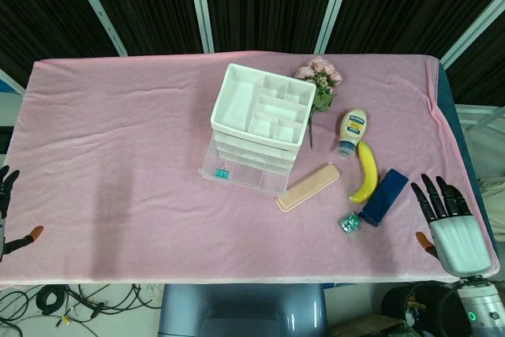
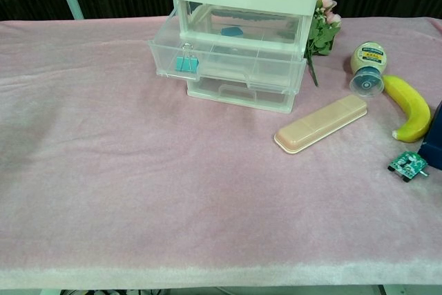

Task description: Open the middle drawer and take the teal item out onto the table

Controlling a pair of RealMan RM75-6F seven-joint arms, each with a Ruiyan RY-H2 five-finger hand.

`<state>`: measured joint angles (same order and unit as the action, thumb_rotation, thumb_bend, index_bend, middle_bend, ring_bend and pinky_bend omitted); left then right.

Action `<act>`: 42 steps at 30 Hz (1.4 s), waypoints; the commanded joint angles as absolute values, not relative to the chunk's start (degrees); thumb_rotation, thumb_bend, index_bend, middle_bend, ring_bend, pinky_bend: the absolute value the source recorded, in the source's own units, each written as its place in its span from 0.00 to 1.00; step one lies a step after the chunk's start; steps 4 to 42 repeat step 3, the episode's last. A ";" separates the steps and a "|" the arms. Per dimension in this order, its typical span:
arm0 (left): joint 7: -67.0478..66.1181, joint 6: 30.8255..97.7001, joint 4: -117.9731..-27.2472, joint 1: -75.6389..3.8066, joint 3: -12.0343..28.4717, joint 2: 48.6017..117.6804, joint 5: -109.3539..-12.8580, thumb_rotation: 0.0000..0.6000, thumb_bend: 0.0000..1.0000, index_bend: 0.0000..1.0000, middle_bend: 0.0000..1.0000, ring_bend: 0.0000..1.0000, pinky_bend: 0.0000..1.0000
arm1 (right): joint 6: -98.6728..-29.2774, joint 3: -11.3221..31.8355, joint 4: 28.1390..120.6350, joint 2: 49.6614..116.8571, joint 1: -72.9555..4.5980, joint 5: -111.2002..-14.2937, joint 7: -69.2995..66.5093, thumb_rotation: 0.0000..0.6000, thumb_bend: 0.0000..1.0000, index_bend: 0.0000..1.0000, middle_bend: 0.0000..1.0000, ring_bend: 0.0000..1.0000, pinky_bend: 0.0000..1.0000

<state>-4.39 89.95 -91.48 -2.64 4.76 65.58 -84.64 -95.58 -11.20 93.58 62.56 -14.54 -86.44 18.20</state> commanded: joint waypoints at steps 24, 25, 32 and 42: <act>-4.18 90.01 -91.55 -2.57 4.68 65.46 -84.65 1.00 0.00 0.00 0.00 0.00 0.00 | -96.85 -9.78 90.17 63.96 -11.88 -87.13 14.38 1.00 0.00 0.00 0.00 0.00 0.14; -4.18 90.01 -91.55 -2.57 4.68 65.46 -84.65 1.00 0.00 0.00 0.00 0.00 0.00 | -96.85 -9.78 90.17 63.96 -11.88 -87.13 14.38 1.00 0.00 0.00 0.00 0.00 0.14; -4.18 90.01 -91.55 -2.57 4.68 65.46 -84.65 1.00 0.00 0.00 0.00 0.00 0.00 | -96.85 -9.78 90.17 63.96 -11.88 -87.13 14.38 1.00 0.00 0.00 0.00 0.00 0.14; -4.18 90.01 -91.55 -2.57 4.68 65.46 -84.65 1.00 0.00 0.00 0.00 0.00 0.00 | -96.85 -9.78 90.17 63.96 -11.88 -87.13 14.38 1.00 0.00 0.00 0.00 0.00 0.14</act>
